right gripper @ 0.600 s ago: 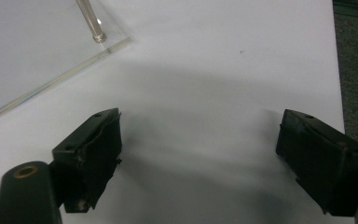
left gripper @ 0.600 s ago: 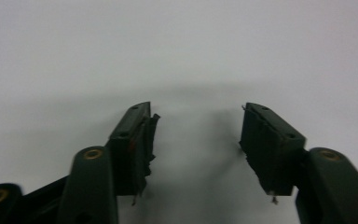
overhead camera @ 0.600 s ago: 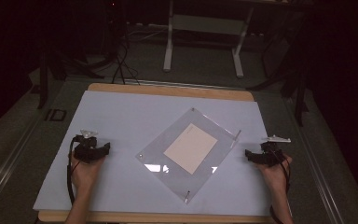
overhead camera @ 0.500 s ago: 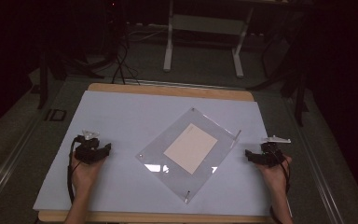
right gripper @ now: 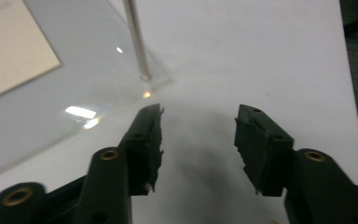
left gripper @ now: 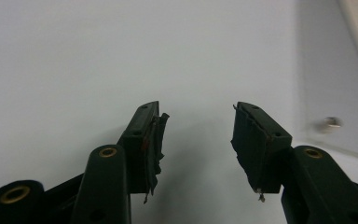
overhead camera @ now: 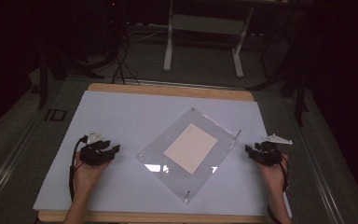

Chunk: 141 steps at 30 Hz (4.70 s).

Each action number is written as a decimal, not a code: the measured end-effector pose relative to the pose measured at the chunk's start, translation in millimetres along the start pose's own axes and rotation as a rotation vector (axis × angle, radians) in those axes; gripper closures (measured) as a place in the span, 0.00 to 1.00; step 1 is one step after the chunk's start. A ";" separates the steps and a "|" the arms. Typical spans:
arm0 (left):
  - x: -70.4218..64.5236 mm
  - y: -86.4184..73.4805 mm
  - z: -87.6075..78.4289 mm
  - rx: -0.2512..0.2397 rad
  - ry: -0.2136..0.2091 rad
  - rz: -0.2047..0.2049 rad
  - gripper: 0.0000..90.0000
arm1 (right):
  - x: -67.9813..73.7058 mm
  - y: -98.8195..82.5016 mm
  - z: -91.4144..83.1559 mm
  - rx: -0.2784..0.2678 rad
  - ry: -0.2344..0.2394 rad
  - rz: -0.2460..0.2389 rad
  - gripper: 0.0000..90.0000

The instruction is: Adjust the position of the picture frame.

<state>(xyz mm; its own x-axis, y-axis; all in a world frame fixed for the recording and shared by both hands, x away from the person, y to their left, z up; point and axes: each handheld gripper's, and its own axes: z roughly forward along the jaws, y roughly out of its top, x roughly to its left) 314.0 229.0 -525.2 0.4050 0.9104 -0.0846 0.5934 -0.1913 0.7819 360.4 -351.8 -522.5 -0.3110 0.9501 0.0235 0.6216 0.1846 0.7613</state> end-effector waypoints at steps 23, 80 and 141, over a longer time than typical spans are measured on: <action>-43.1 3.6 3.7 0.025 -0.270 0.169 0.54 | 27.2 36.0 51.1 -0.040 0.061 -0.046 0.94; -239.4 10.8 35.8 -0.055 -0.529 0.763 0.92 | 38.2 88.1 96.8 0.005 0.032 0.099 0.93; -122.3 69.9 71.4 0.003 -0.410 0.334 0.63 | 139.6 37.4 40.2 0.043 0.429 -0.331 0.66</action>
<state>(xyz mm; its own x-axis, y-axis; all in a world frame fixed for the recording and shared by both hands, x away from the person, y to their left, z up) 355.6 78.1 -504.3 0.8110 0.5813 -0.0662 0.3871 -0.4481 0.8058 369.2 -202.1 -516.7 -0.7550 0.6533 0.0565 0.4671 0.4754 0.7455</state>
